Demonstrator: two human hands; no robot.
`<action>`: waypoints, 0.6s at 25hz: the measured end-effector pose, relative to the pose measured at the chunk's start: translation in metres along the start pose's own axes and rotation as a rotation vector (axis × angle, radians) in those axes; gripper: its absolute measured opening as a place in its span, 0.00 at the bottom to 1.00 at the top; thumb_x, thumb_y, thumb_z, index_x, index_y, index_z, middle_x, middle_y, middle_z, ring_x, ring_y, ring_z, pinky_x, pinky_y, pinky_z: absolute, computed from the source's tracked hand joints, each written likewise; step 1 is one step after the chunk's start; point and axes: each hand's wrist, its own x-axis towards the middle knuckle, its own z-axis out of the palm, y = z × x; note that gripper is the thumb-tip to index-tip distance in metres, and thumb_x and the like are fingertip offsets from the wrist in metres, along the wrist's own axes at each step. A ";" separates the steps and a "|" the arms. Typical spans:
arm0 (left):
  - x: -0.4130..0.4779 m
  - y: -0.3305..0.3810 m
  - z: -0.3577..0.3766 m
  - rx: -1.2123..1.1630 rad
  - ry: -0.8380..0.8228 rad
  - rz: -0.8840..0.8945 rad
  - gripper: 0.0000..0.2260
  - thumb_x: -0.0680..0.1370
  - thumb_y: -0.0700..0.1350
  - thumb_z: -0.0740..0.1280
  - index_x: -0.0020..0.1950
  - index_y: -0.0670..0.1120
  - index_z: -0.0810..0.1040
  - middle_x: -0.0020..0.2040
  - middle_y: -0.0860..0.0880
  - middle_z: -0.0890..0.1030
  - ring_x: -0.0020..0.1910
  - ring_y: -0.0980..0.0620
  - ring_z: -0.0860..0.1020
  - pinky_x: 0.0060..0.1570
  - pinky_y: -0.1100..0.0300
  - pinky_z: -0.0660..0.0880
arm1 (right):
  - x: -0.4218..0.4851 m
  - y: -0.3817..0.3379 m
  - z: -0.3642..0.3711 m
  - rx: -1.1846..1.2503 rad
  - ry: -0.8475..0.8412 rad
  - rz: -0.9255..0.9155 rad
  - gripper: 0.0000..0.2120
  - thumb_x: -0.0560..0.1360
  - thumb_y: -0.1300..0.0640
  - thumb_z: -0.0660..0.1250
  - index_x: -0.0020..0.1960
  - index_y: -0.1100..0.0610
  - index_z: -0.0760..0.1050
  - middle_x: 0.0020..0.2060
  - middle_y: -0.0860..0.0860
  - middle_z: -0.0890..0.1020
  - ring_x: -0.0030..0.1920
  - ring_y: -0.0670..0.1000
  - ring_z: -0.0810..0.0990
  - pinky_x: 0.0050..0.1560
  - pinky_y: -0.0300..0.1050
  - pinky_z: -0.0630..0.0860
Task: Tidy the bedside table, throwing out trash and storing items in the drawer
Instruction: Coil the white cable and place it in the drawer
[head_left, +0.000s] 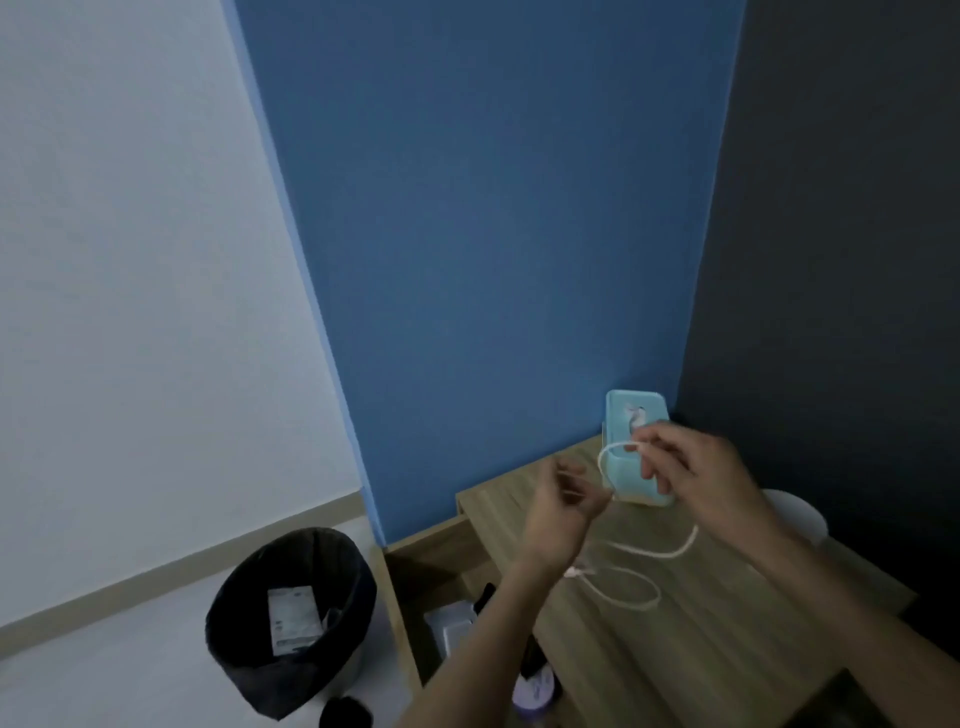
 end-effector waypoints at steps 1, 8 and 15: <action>-0.004 0.027 -0.004 -0.051 -0.001 0.021 0.07 0.78 0.39 0.65 0.46 0.50 0.70 0.41 0.49 0.77 0.38 0.56 0.76 0.37 0.69 0.71 | 0.009 -0.020 -0.010 0.009 0.027 -0.072 0.14 0.76 0.63 0.63 0.40 0.44 0.74 0.27 0.47 0.79 0.26 0.44 0.73 0.31 0.35 0.70; -0.064 0.174 -0.059 0.133 -0.096 0.326 0.15 0.82 0.47 0.57 0.36 0.51 0.72 0.36 0.57 0.80 0.46 0.52 0.73 0.48 0.59 0.66 | 0.042 -0.153 -0.048 0.010 0.116 -0.398 0.07 0.75 0.60 0.65 0.42 0.49 0.77 0.25 0.47 0.77 0.25 0.44 0.73 0.26 0.30 0.65; -0.116 0.212 -0.086 0.122 0.013 0.361 0.12 0.82 0.43 0.56 0.56 0.44 0.79 0.50 0.48 0.79 0.50 0.55 0.72 0.46 0.60 0.68 | 0.032 -0.214 -0.039 0.165 0.067 -0.393 0.11 0.76 0.62 0.62 0.38 0.50 0.76 0.24 0.43 0.79 0.20 0.42 0.71 0.21 0.29 0.64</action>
